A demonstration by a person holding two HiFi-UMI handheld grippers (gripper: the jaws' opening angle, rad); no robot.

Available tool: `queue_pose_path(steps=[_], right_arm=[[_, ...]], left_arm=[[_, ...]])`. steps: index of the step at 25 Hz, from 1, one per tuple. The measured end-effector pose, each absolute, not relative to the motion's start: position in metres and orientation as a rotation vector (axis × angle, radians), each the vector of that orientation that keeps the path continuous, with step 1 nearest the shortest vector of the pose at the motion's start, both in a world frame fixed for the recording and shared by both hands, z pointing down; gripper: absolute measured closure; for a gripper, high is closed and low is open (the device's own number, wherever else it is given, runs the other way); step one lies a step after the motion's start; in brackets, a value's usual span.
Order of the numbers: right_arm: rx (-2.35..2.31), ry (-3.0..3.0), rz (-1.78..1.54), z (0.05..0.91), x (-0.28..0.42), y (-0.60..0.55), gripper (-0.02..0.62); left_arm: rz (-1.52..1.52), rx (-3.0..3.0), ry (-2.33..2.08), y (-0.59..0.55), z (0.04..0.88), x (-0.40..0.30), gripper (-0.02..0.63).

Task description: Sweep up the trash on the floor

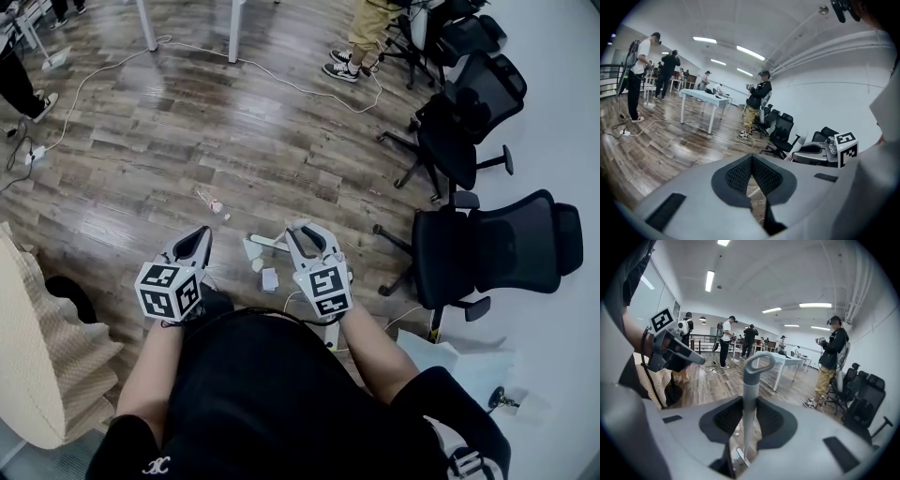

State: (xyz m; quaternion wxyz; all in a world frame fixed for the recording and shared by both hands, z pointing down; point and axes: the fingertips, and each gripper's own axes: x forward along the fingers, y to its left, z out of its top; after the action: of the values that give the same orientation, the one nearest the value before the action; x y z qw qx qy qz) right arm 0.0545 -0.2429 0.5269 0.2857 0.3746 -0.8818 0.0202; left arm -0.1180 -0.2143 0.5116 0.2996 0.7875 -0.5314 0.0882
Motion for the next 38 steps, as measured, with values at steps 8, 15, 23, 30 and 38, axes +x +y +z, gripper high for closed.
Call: queue_pose_path(steps=[8,15,23,30,38], right_arm=[[0.852,-2.473,-0.026,0.494,-0.027,-0.300,0.495],[0.726,-2.600,-0.130,0.436,-0.119,-0.347,0.495],[0.620,-2.607,-0.277,0.452,-0.220,-0.371,0.495],[0.637,-2.461,-0.148,0.543,-0.238,-0.377,0.495],[0.581,-2.438,-0.076,0.572,-0.236,-0.334,0.497]], left_arm=[[0.170,1.991,-1.549,-0.202,0.511,-0.179,0.611],[0.113,1.934,-1.627,-0.201,0.508,-0.231,0.612],[0.089,1.858,-1.720,-0.192,0.512,-0.306,0.611],[0.093,1.767,-1.777,-0.173,0.519,-0.356,0.612],[0.096,1.786,-1.773,-0.181,0.519,-0.368,0.612]])
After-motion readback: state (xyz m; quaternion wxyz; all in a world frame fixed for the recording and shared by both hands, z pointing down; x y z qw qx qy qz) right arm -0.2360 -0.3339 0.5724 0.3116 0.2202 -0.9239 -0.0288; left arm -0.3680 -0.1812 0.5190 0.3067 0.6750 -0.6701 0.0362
